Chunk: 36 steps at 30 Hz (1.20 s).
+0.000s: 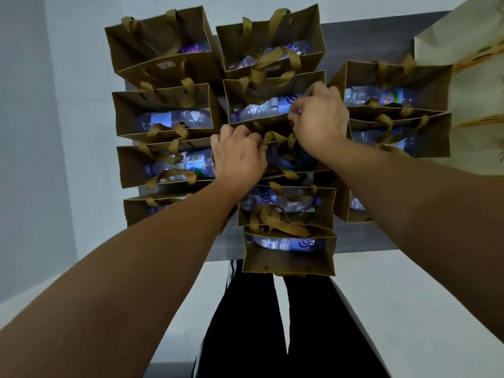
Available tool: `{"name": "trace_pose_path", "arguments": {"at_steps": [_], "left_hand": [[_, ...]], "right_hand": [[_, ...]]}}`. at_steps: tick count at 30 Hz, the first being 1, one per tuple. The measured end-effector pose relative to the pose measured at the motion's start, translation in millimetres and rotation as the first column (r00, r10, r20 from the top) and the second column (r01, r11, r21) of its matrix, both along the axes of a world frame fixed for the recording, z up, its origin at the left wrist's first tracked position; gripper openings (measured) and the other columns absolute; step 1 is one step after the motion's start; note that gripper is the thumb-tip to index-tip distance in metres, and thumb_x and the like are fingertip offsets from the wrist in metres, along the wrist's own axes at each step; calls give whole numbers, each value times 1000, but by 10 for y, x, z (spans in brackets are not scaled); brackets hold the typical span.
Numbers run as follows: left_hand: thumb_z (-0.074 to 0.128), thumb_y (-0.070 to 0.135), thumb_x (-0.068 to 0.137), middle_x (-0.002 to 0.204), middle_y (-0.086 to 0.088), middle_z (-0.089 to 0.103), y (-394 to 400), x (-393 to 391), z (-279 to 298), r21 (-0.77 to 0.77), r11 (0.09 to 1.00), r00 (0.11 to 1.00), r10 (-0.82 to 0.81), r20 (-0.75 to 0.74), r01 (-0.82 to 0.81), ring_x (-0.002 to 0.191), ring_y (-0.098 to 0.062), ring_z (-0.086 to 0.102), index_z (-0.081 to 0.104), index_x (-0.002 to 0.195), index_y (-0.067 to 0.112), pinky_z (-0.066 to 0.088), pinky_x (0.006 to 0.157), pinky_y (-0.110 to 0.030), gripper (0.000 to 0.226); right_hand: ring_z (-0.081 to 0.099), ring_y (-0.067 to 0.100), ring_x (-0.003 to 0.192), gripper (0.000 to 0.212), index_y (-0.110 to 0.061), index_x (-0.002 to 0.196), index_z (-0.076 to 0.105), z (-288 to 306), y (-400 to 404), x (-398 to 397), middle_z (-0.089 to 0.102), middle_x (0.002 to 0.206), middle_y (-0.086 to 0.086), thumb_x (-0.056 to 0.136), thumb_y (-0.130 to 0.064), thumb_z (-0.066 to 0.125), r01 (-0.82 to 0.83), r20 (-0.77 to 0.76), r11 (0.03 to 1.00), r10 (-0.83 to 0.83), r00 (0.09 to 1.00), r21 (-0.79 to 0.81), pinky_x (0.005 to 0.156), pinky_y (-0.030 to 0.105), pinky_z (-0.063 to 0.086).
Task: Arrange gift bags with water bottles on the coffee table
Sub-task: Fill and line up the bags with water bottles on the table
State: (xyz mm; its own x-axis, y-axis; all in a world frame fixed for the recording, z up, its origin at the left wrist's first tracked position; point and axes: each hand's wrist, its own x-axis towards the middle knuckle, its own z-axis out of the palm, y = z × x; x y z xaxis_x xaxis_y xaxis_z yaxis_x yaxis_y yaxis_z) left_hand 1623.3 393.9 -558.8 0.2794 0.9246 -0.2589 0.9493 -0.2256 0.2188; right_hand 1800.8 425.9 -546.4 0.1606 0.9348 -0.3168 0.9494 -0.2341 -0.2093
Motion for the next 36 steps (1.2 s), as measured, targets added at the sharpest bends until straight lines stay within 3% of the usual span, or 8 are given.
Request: {"name": "trace_pose_path", "arguments": {"at_steps": [4,13,21,32,36], "left_hand": [[50,45,98,111,0,63,57,-20,-36,-22,1000,1000,-19,-23,18,102,-27,44,72,115,26,31,82,-41,34],[50,49,98,106,1,64,107,-34,-93,-43,999,1000,-13,13,13,98,-25,42,72,112,26,24,76,-37,35],[40,69,95,106,1,64,129,-26,-103,-58,998,1000,15,20,-14,100,-23,43,74,109,27,25,77,-38,56],[42,66,96,103,2,64,138,-22,-65,-82,996,999,34,39,-31,101,-23,44,74,110,27,31,79,-40,52],[45,56,100,102,3,66,124,-29,-58,-68,997,998,24,61,-20,101,-22,45,74,109,28,31,79,-38,42]], "right_hand": [[48,21,112,23,-35,121,68,-70,184,12,56,122,6,102,-37,56,137,-88,985,-146,985,-101,80,30,33],[46,24,118,23,-33,121,69,-91,223,0,58,120,7,102,-35,55,156,-126,981,-170,977,-112,84,31,32],[47,24,119,21,-32,116,71,8,286,31,57,122,7,101,-37,58,88,-98,989,-99,990,-115,85,32,33],[45,23,124,20,-33,114,72,3,226,80,62,122,3,98,-39,61,29,-108,987,-47,993,-159,94,36,38],[47,22,120,19,-33,112,72,12,197,52,61,119,2,97,-40,63,11,-119,986,-32,992,-169,90,35,38]]}}
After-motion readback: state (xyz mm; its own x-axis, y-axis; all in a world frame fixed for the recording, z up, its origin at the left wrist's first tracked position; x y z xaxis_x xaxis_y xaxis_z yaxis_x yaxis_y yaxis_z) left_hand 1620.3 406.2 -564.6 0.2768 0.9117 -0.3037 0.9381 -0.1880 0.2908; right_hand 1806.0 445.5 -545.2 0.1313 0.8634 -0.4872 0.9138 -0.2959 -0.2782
